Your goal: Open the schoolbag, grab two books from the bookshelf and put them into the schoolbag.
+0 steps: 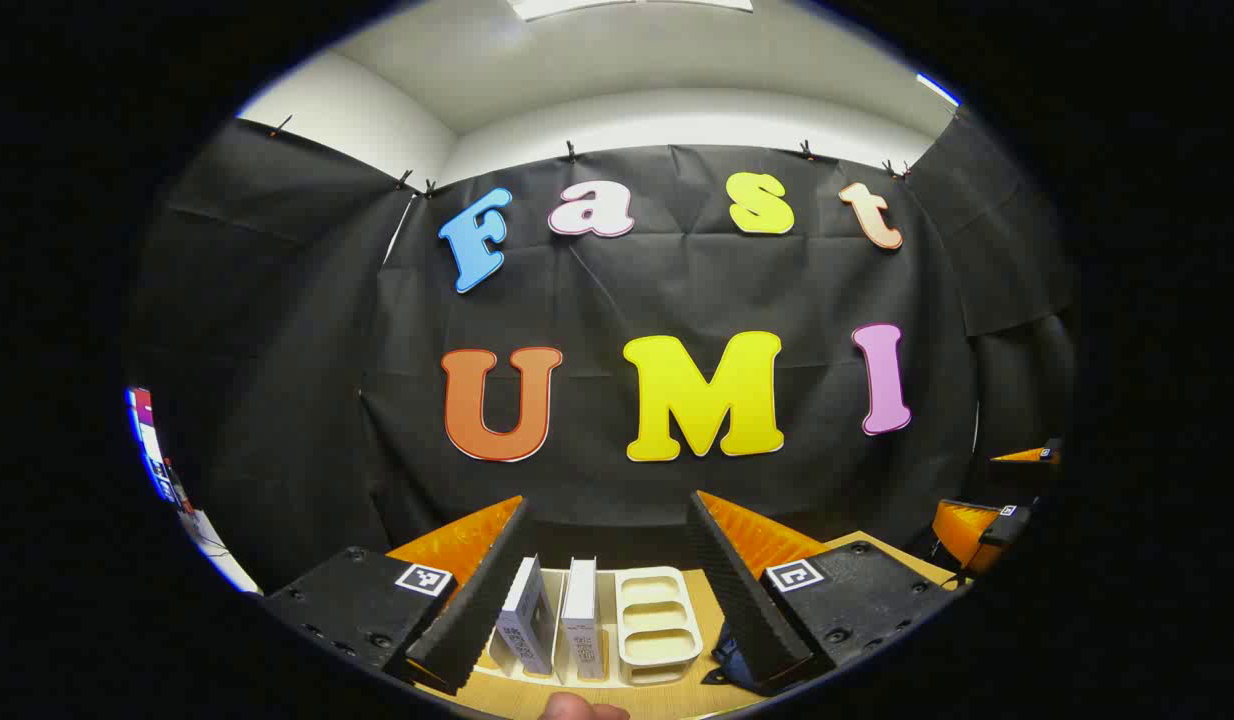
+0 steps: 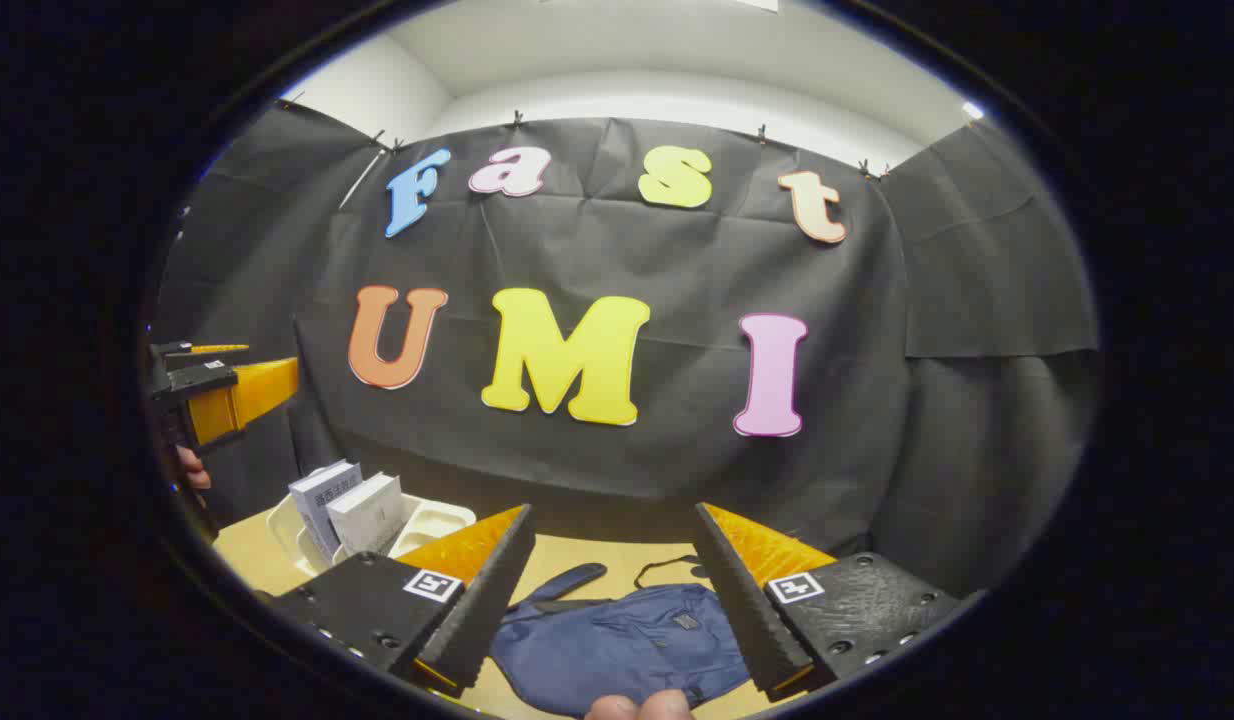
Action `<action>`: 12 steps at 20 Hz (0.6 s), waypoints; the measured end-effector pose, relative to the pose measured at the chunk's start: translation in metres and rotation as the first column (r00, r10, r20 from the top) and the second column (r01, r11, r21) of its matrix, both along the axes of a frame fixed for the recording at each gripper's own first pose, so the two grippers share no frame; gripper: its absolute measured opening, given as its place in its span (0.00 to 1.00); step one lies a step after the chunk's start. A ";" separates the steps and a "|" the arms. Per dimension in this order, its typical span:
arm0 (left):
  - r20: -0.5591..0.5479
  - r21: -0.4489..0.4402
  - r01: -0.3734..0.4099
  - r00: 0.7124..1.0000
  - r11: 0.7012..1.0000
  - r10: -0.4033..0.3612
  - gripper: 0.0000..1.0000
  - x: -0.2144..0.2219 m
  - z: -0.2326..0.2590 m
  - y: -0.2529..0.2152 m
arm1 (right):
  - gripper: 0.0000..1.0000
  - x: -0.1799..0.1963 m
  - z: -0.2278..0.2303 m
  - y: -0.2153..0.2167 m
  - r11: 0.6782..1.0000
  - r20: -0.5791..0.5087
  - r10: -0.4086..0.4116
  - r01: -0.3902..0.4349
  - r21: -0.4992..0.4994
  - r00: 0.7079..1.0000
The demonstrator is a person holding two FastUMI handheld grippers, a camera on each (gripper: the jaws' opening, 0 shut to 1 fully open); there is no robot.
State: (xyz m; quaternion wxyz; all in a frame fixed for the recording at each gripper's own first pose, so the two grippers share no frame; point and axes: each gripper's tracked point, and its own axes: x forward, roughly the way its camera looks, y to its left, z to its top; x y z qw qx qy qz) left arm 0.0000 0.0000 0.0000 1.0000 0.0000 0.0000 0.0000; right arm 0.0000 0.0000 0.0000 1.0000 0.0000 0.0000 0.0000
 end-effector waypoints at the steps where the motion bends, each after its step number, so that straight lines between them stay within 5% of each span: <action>1: 0.001 0.002 0.001 1.000 1.000 -0.001 0.98 -0.001 -0.001 -0.001 | 0.95 -0.001 0.002 -0.001 1.000 0.001 -0.001 0.001 0.002 1.000; 12: -0.003 0.001 0.007 1.000 1.000 -0.007 0.98 -0.009 -0.001 -0.007 | 0.95 -0.013 -0.002 -0.009 1.000 0.000 -0.011 0.011 0.007 1.000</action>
